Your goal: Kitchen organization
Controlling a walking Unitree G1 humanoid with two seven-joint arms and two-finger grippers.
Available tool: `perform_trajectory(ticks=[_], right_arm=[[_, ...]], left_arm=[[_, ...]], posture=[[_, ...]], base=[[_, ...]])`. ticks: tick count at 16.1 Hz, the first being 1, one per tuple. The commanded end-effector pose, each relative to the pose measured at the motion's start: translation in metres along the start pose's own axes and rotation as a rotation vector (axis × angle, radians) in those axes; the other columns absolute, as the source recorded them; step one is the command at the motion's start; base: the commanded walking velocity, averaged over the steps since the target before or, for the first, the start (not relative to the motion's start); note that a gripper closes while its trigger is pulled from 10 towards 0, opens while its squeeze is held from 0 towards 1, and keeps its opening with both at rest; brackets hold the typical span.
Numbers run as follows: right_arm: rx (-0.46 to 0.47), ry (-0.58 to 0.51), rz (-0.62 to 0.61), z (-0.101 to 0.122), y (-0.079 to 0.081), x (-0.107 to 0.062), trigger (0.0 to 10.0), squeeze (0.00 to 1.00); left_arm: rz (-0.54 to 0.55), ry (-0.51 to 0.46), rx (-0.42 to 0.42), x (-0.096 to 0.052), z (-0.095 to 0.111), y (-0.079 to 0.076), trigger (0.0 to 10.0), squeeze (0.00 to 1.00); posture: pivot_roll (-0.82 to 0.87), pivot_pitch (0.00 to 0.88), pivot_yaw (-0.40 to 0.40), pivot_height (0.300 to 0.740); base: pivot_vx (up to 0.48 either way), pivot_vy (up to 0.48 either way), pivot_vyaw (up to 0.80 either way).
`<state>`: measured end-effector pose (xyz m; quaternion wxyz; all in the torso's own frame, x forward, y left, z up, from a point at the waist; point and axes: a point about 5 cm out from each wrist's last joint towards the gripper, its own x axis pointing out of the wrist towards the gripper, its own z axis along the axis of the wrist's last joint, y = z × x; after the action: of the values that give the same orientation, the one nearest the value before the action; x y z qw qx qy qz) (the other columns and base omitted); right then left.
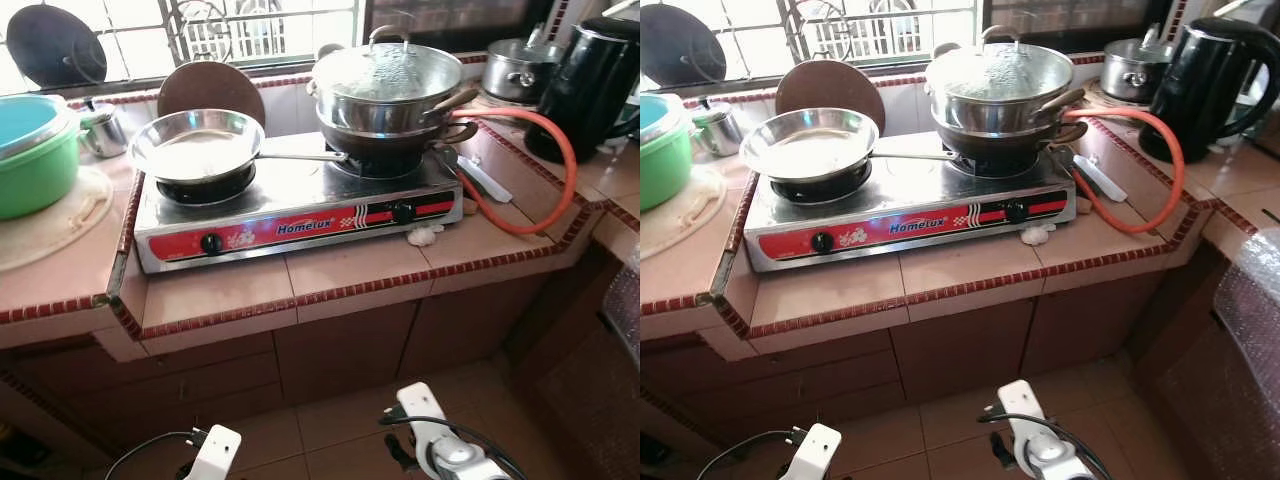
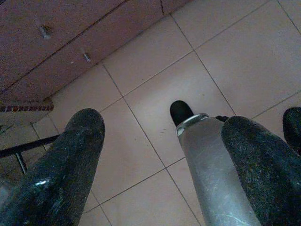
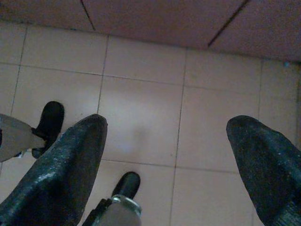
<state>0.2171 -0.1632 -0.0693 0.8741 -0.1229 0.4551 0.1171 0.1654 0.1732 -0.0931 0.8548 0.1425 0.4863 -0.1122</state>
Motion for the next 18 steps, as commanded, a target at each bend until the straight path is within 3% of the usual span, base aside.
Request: perform_trajectory(ticks=[1,7,9,14,18], right_arm=[[0.018,0.021,-0.019,-0.005,-0.004,-0.001,10.0,0.00],[-0.004,0.028,0.018,-0.008,-0.001,-0.001,10.0,0.00],[-0.057,0.018,0.045,-0.001,0.007,0.001,10.0,0.00],[-0.108,-0.011,0.070,0.012,0.013,0.002,10.0,0.00],[-0.149,0.016,0.080,0.001,0.016,0.002,10.0,0.00]], left_arm=[[-0.005,0.015,0.026,0.000,0.000,0.001,10.0,0.00],[-0.016,0.011,0.012,0.002,0.004,-0.004,10.0,0.00],[0.021,-0.012,-0.053,0.001,0.007,0.000,10.0,0.00],[0.025,-0.035,-0.023,0.002,0.012,0.003,10.0,0.00],[0.034,-0.043,-0.073,0.002,0.015,0.003,10.0,0.00]], posture=[[-0.11,0.000,0.056,0.740],[-0.10,0.000,0.029,0.740],[-0.06,0.000,0.010,0.740],[-0.06,0.000,0.016,0.740],[-0.05,0.000,0.012,0.740]], base=[[0.000,0.000,0.00],[0.000,0.000,-0.35],[0.000,0.000,0.00],[0.000,0.000,0.00],[0.000,-0.143,0.00]])
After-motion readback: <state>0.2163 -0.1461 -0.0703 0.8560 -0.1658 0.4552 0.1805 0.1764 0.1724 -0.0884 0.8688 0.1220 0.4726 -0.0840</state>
